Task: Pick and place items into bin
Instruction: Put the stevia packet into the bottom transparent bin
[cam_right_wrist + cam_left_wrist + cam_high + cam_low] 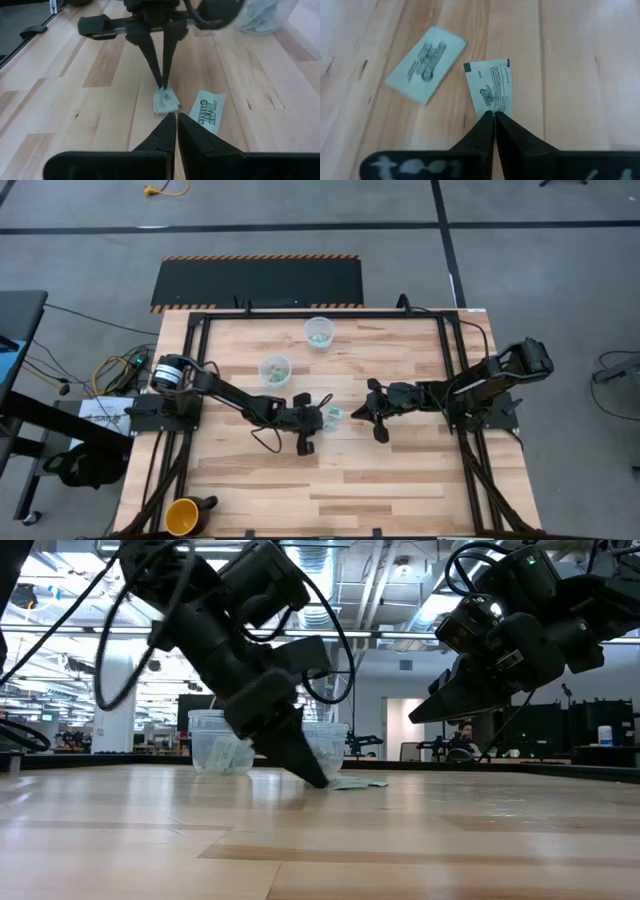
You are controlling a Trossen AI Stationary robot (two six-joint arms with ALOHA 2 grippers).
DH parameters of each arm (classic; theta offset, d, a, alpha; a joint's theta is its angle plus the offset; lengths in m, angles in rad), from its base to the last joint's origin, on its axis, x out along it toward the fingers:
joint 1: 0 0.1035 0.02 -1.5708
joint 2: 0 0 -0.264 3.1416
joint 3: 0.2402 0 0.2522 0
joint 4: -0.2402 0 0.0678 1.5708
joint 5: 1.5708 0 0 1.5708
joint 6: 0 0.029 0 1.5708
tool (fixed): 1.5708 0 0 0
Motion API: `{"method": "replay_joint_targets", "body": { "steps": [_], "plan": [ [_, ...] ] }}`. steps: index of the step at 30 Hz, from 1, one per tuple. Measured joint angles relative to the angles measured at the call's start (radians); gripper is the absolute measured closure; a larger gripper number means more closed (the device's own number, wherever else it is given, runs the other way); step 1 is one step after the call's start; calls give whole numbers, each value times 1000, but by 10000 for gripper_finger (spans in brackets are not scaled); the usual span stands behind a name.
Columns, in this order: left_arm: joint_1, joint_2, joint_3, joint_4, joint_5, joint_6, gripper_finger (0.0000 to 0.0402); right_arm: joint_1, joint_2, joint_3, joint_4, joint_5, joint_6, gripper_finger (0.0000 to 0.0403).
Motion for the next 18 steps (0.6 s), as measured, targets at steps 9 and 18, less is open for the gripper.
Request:
{"method": "replay_joint_targets", "body": {
  "steps": [9, 18],
  "plan": [
    [-27, -138, -6, -198, -254, 38, 401, 0, 0, 0, 0, 0, -1, 393],
    [-29, -317, -1, -391, -441, 42, 401, 0, 0, 0, -1, 0, -8, 393]
  ]
}}
